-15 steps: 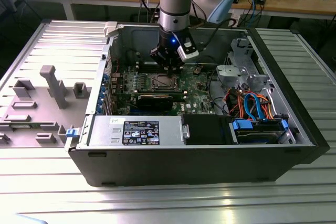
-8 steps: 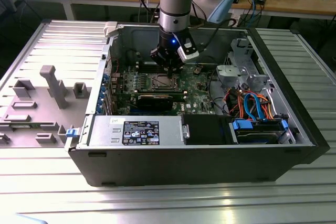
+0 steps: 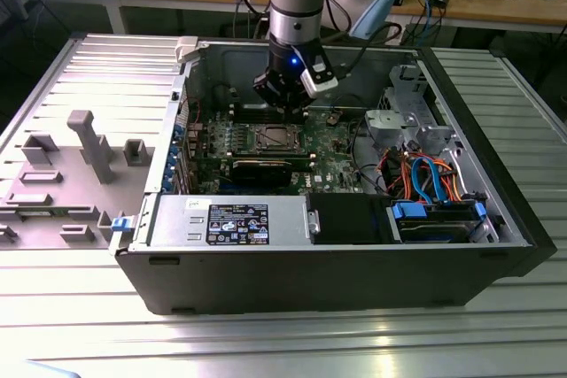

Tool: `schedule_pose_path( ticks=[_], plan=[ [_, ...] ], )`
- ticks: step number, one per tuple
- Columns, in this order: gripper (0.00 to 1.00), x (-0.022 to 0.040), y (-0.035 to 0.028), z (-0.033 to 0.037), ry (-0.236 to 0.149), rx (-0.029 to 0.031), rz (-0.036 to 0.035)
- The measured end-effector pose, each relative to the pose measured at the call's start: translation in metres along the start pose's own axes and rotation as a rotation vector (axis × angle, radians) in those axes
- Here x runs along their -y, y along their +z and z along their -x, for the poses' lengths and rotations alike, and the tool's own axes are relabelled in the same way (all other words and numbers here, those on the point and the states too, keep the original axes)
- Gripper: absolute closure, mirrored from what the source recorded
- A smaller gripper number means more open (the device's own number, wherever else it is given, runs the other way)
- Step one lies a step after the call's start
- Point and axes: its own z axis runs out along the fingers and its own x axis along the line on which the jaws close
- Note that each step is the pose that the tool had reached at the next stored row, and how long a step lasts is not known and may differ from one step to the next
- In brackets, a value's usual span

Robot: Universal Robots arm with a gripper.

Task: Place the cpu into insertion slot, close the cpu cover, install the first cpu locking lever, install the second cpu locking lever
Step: 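Install the second cpu locking lever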

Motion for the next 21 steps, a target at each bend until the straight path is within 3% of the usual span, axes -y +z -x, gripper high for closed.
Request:
schedule_pose_path(
  ticks=[21],
  plan=[
    [0.89, 0.0073, -0.0003, 0.0001, 0.000, -0.0001, -0.0002]
  ],
)
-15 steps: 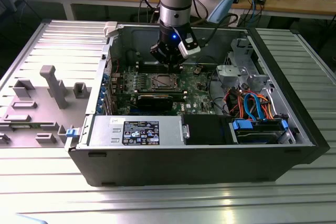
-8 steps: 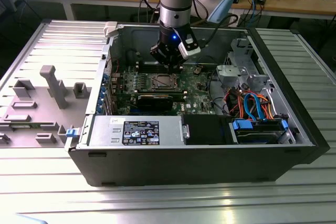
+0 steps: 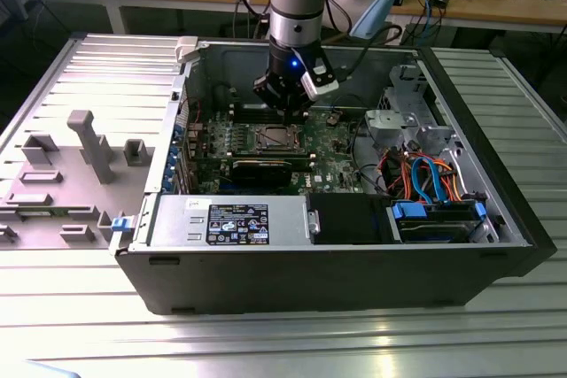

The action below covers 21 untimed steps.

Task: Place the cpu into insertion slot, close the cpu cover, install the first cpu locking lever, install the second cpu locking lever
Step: 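Install the second cpu locking lever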

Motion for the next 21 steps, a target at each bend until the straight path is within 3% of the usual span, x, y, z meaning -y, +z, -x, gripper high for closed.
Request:
schedule_pose_path(
  ticks=[21],
  plan=[
    [0.89, 0.0060, -0.0001, 0.0001, 0.000, 0.0000, 0.0000]
  ],
)
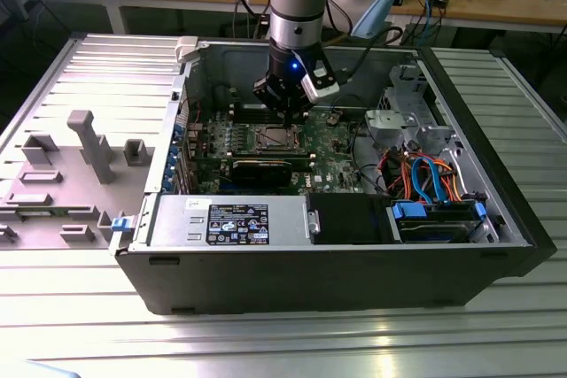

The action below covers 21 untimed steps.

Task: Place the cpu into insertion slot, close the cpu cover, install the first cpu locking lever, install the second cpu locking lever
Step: 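Install the second cpu locking lever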

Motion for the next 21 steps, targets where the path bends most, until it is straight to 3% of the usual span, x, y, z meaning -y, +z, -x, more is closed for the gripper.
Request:
schedule_pose_path(
  ticks=[21],
  plan=[
    [0.89, 0.0033, -0.0002, 0.0000, 0.000, 0.0000, 0.0000]
  ],
)
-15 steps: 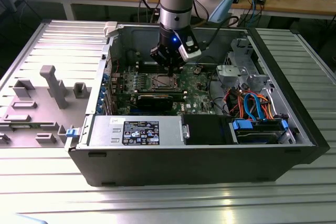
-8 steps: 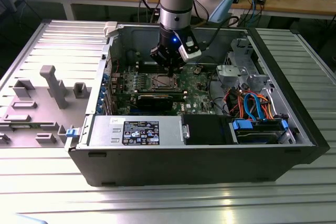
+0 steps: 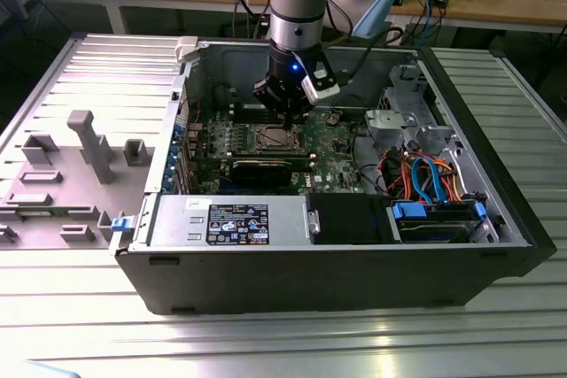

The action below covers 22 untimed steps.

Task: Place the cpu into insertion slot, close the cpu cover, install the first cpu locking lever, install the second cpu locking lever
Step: 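Install the second cpu locking lever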

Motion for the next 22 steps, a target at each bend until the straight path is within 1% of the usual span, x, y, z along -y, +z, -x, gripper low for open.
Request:
schedule_pose_path(
  ticks=[2, 12, 17, 22],
  plan=[
    [0.89, 0.0000, -0.0012, 0.0000, 0.000, 0.0000, -0.0001],
    [0.89, -0.0004, -0.0159, 0.0003, 0.000, 0.0000, 0.0000],
    [0.89, 0.0013, -0.0164, 0.0004, 0.000, -0.0001, 0.0000],
    [0.89, 0.0081, -0.0164, 0.0005, 0.000, 0.0000, 0.0000]
  ],
)
